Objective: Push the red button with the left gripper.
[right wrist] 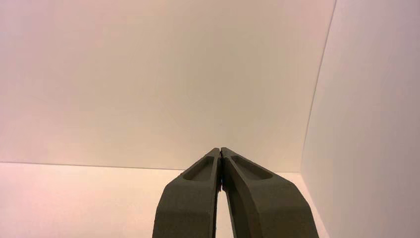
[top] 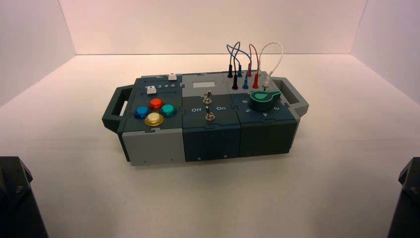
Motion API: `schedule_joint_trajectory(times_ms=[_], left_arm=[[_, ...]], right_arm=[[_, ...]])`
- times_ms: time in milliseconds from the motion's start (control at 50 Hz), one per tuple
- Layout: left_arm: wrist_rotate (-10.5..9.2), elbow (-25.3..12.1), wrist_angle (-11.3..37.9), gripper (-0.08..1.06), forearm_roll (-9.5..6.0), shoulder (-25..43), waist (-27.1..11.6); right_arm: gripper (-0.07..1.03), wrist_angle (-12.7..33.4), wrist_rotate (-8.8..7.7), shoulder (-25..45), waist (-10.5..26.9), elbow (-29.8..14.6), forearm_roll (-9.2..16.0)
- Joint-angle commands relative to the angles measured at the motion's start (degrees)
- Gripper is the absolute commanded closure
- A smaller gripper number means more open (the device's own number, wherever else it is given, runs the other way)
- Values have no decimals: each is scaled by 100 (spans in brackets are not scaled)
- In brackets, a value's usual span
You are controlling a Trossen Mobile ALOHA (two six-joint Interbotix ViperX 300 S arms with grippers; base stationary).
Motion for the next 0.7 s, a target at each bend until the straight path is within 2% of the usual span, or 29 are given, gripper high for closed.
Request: schedule_joint_trajectory(times_ms=[20,300,480,600,700], left_arm=[[-9,-185,-26,101,-9,53,-9],[-26,-202,44,101,-9,97,-44],[-18,-396,650,101,-9,378,-316],[0,-589,1020,101,-9,738,-686],[9,-861,1529,101,-9,1081,-1020]], right_arm=[[99,-26,9,70,9,-211,18],[99,26,9,88,9,-229,53],[99,272,18,97,18,-255,114],[99,624,18,123,18,-343,114],[99,976,9,229,26,-475,114]])
